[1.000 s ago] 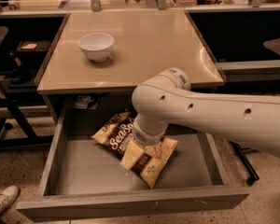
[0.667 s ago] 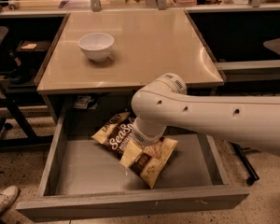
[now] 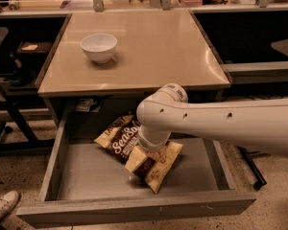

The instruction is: Pick brown chip bag from top drawer and place on counter

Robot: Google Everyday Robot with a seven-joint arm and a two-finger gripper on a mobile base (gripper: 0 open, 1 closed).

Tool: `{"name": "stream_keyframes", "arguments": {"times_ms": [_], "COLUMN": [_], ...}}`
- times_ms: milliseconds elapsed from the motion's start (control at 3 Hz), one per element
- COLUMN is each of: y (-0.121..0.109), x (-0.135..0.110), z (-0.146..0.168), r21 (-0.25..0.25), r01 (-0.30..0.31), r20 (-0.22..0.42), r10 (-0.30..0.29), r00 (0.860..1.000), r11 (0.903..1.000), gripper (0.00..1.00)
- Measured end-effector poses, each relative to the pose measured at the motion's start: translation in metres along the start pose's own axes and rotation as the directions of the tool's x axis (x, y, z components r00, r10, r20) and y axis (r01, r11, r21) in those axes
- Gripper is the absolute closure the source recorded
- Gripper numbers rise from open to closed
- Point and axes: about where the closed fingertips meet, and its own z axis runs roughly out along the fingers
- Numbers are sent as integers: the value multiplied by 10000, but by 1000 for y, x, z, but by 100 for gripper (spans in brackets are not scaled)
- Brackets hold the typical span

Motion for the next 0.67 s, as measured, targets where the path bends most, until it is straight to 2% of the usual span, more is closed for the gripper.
{"name": "stream_keyframes", "arguments": {"times_ms": [333,667], "y": [-3,-3], "x": [2,2], "z": [10,10], "r21": [-22,-22], "r01": [-124,-125], "r20": [-147,-148], "r10": [124,124], "r00": [9998,9998], "r11": [9999,9999], "gripper": [0,19]}}
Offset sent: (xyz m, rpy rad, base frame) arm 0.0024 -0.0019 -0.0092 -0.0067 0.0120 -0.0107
